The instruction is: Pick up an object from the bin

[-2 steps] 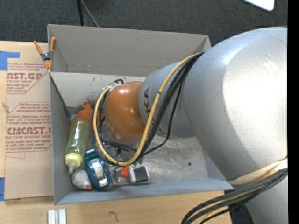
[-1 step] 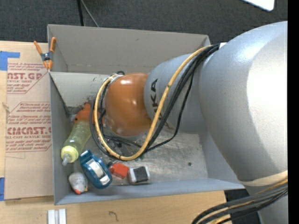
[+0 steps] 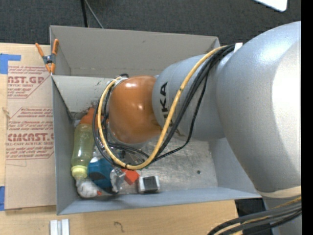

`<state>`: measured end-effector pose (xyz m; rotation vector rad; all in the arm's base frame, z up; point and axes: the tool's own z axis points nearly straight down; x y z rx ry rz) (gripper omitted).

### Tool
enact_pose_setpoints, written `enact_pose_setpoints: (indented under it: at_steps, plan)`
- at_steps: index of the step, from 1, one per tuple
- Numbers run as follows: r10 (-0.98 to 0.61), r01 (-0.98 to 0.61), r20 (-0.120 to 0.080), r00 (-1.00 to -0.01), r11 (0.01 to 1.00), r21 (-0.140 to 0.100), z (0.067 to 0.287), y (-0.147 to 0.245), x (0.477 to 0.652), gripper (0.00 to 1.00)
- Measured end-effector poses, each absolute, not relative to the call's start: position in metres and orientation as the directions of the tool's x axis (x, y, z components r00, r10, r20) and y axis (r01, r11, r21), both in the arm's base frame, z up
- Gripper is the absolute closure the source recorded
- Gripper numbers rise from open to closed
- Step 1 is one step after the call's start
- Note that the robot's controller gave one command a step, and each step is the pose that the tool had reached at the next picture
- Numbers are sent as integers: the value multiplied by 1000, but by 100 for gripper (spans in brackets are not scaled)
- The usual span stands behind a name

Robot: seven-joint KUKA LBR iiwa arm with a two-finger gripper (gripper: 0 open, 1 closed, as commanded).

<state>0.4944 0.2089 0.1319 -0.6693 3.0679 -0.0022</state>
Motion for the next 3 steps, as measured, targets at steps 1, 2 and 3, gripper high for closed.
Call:
enact_pose_setpoints:
  at_steps: [1, 2, 3]
  plan:
    - [-420, -420, -2, -908, 908, 0, 123, 208, 492, 0]
    - [-265, -265, 0, -964, 964, 1, 95, 213, 500, 0]
    - [-134, -134, 23, -991, 991, 14, 82, 205, 511, 0]
